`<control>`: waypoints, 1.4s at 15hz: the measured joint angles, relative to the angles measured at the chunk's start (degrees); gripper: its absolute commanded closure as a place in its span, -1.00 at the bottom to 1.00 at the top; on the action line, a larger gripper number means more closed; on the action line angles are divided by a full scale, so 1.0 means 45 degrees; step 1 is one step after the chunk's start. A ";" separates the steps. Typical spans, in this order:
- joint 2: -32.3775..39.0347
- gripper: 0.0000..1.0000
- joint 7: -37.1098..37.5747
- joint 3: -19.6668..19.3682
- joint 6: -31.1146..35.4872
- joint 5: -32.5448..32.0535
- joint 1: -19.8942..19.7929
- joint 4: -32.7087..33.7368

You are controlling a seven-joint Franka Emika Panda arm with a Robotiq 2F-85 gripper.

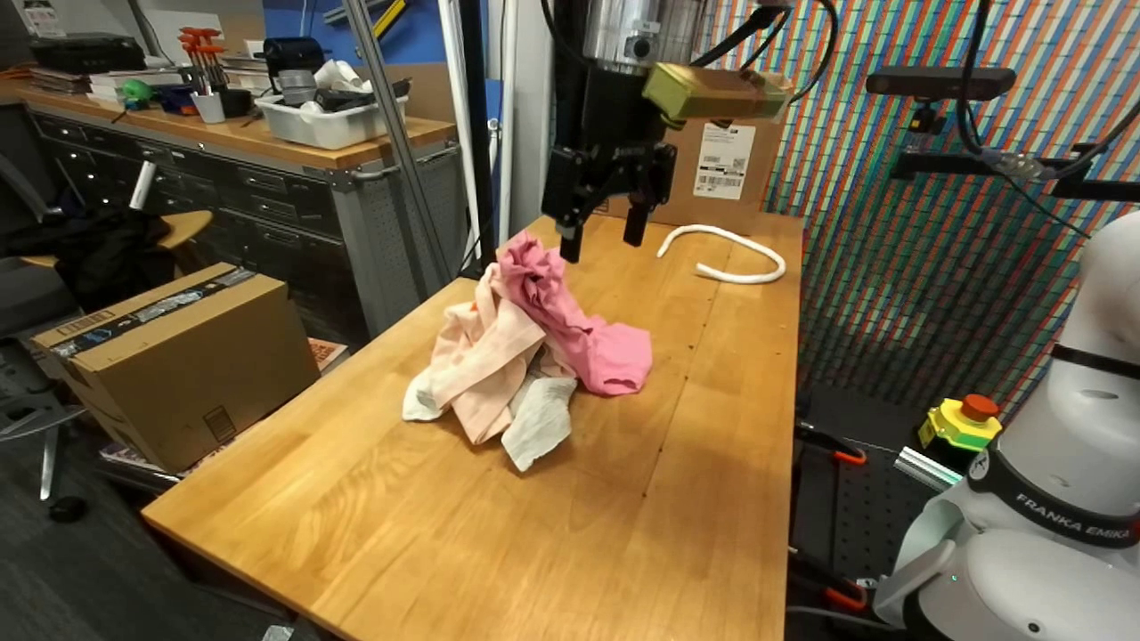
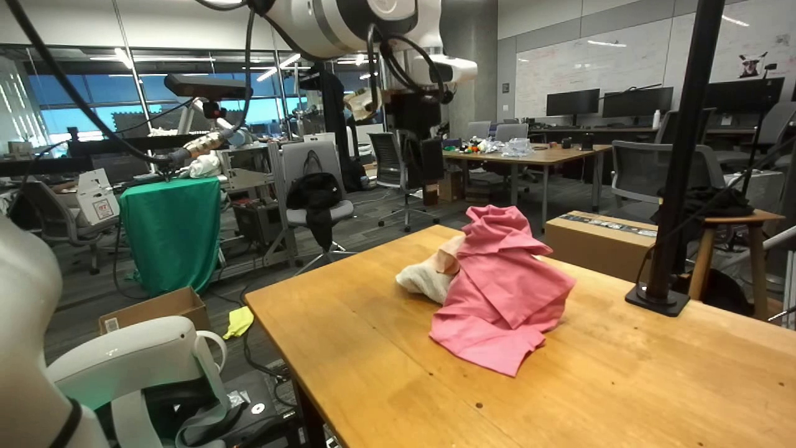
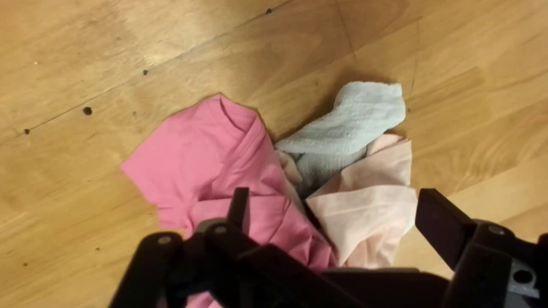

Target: Separate the items on the table.

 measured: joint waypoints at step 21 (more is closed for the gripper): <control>0.3684 -1.00 -0.5425 -0.0632 0.1457 -0.0765 -0.0259 0.0583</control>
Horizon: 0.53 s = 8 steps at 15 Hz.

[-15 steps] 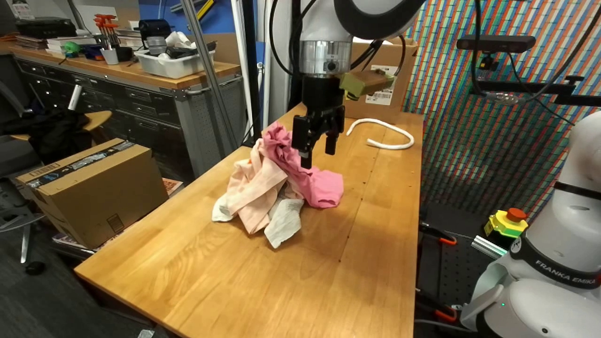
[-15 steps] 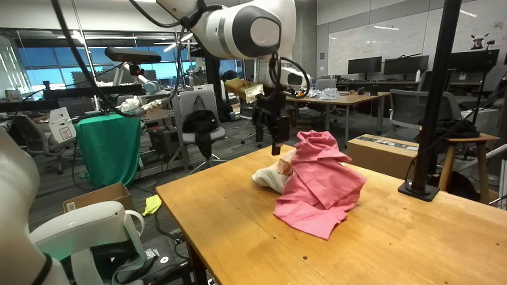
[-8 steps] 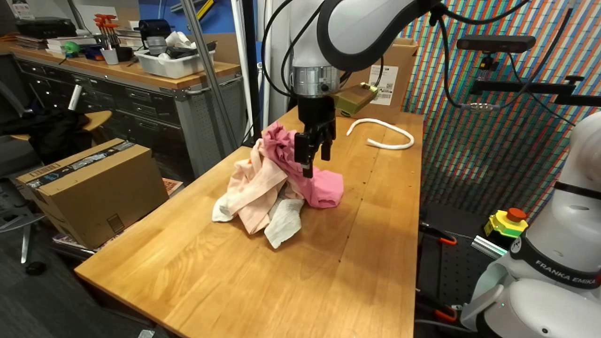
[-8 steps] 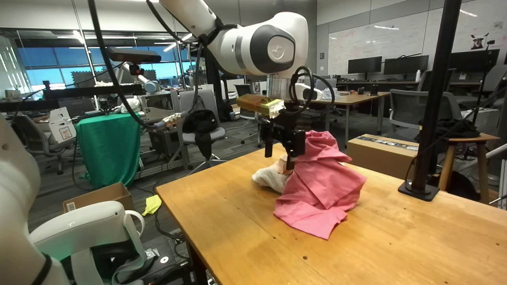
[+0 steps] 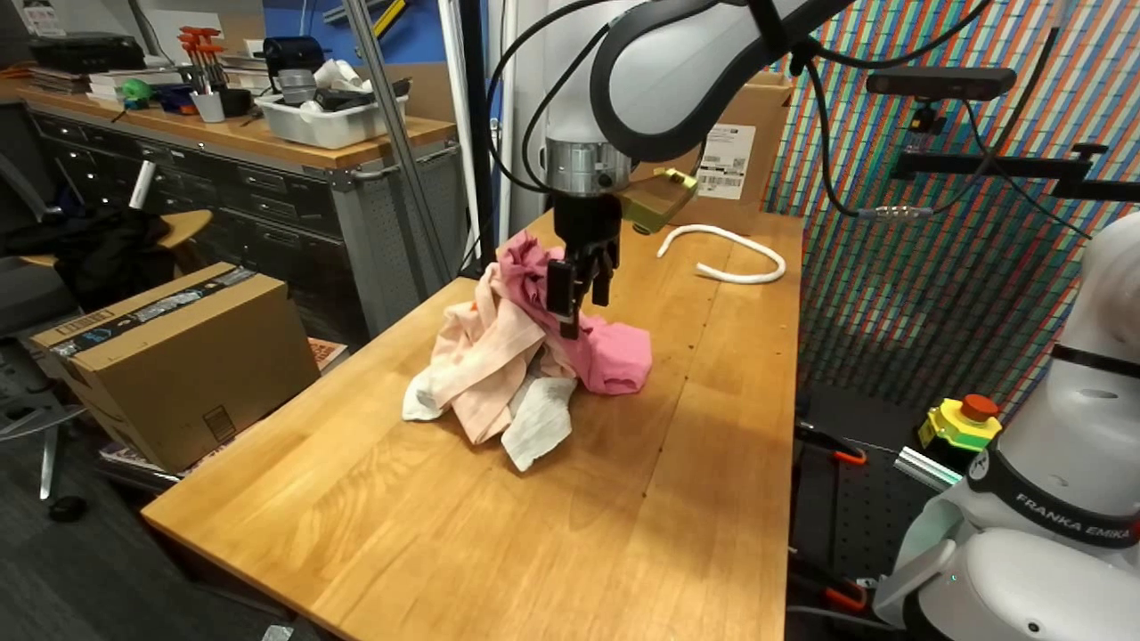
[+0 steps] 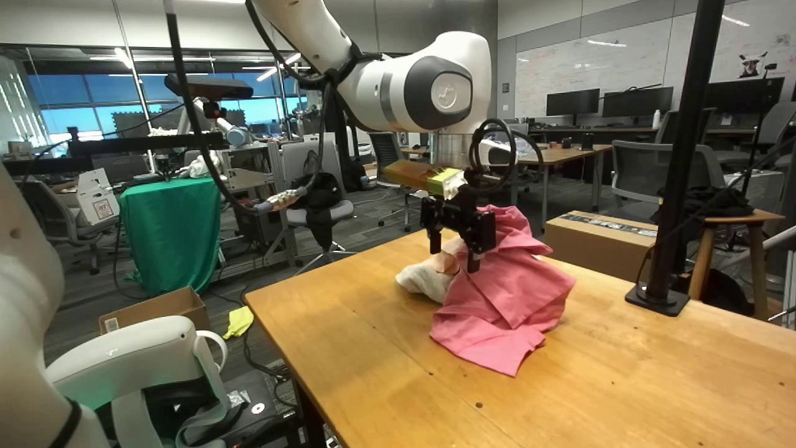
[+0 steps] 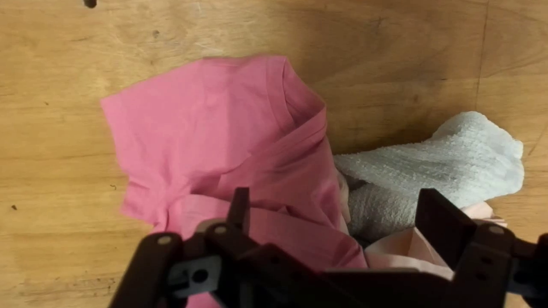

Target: Separate the items on the table.

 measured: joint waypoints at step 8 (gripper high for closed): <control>0.0300 -1.00 -0.0711 -0.0232 -0.0122 0.0369 -0.0268 -0.0258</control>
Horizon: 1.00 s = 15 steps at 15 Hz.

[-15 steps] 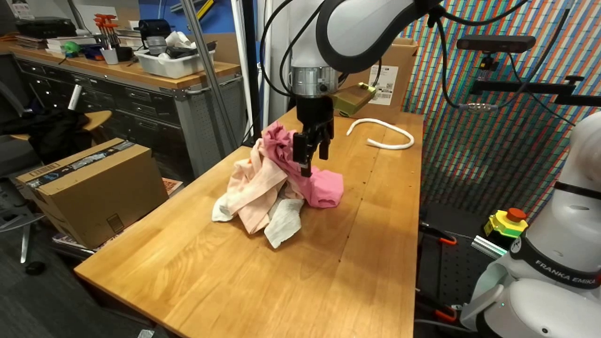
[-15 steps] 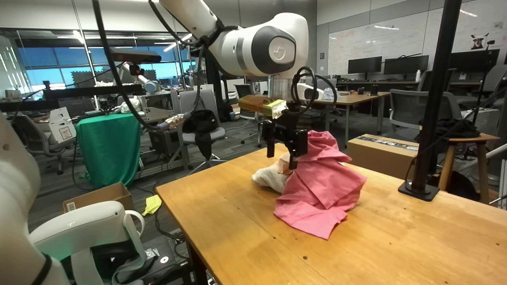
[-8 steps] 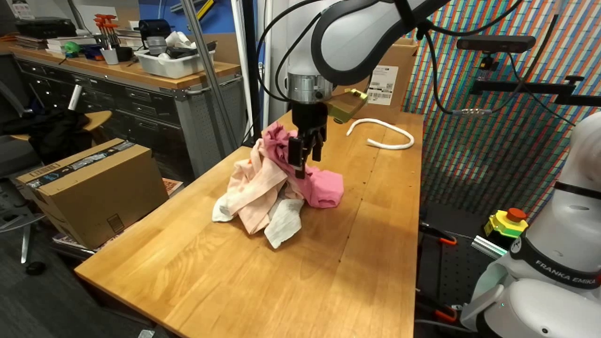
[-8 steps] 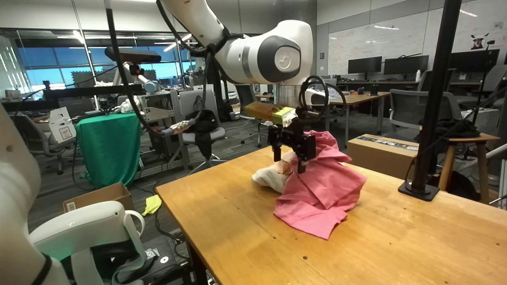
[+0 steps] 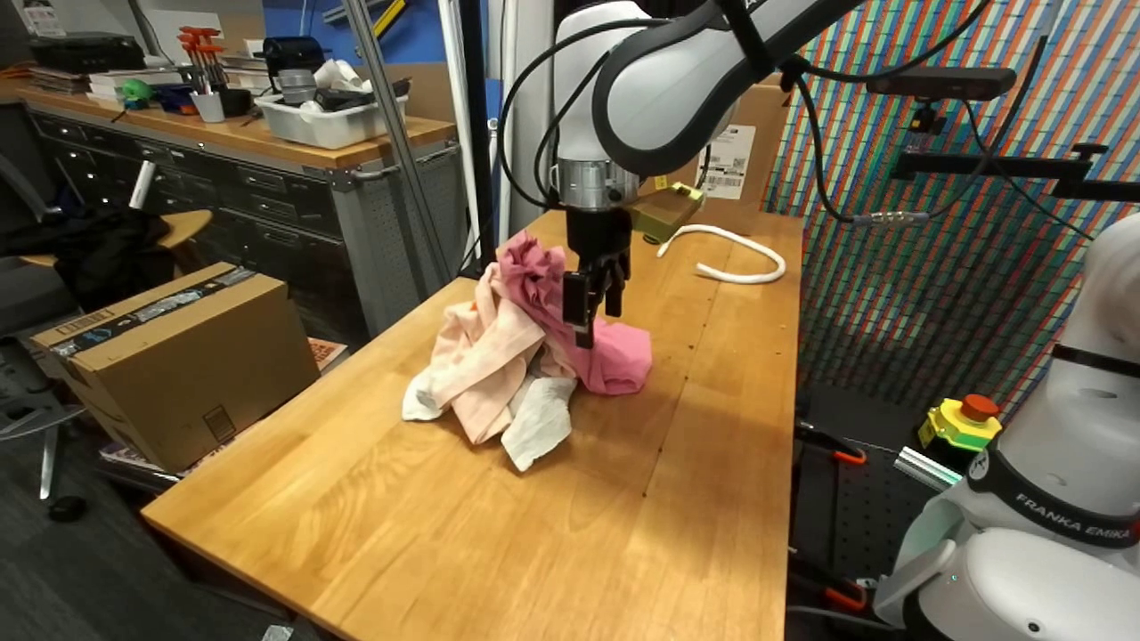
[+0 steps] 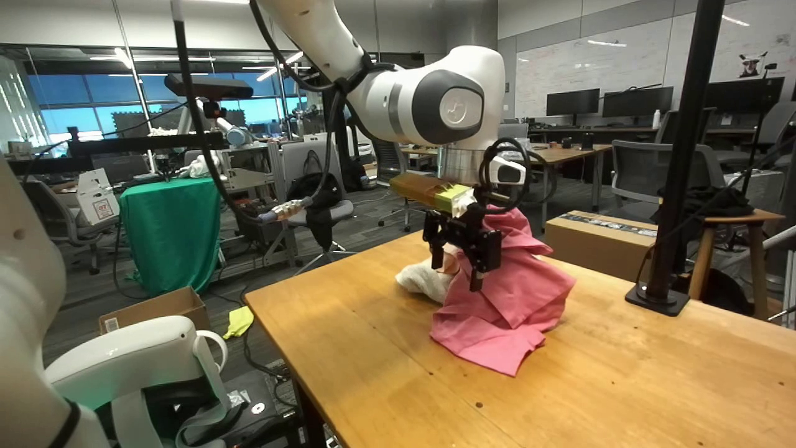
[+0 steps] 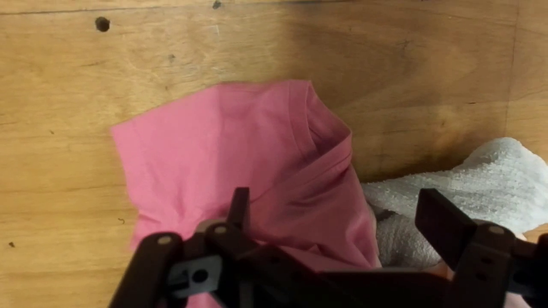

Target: Separate the items on the table.

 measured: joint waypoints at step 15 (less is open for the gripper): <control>-0.0025 -1.00 -0.3018 0.0199 -0.1084 0.0324 0.0043 -0.1259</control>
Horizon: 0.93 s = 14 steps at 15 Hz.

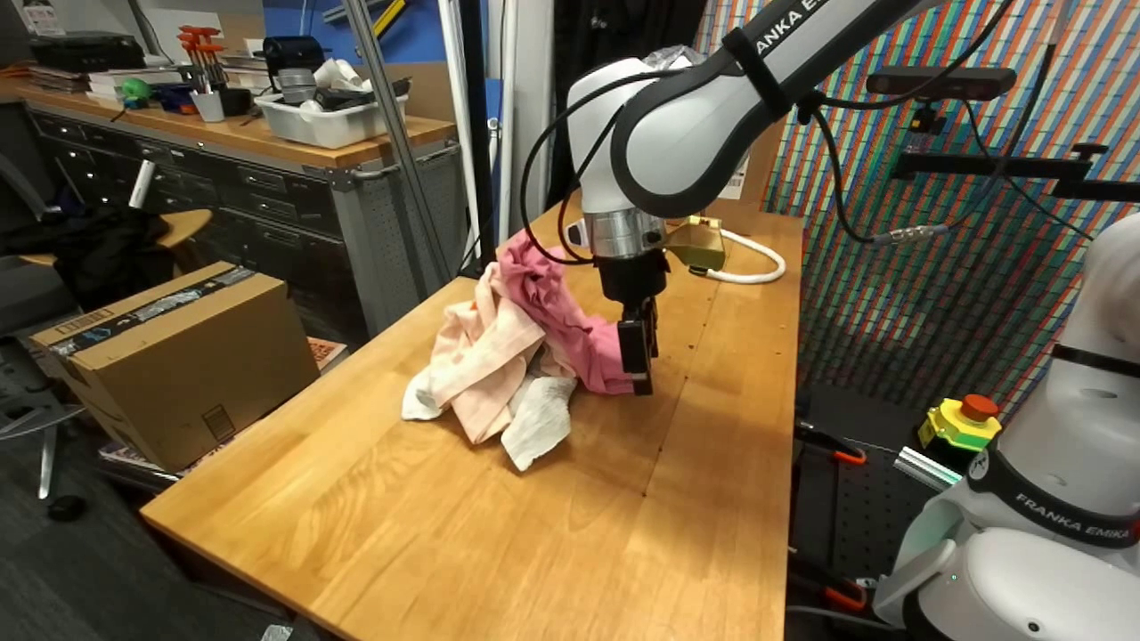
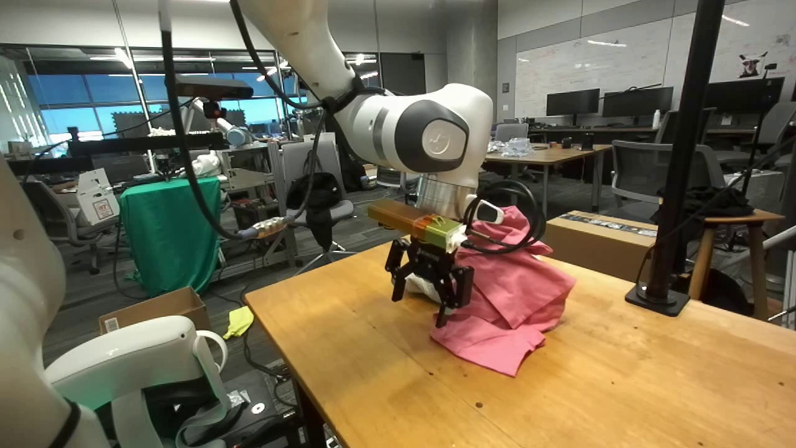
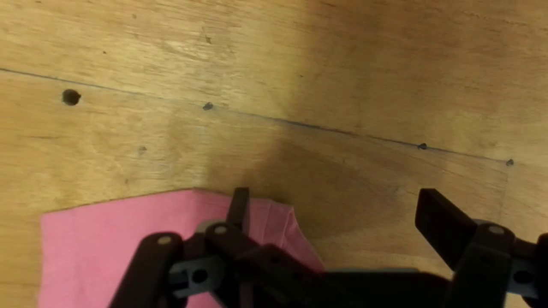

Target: Separate the items on the table.

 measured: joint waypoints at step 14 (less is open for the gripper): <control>0.0437 -1.00 0.0732 -0.0066 0.3987 -0.2511 -0.0002 -0.1043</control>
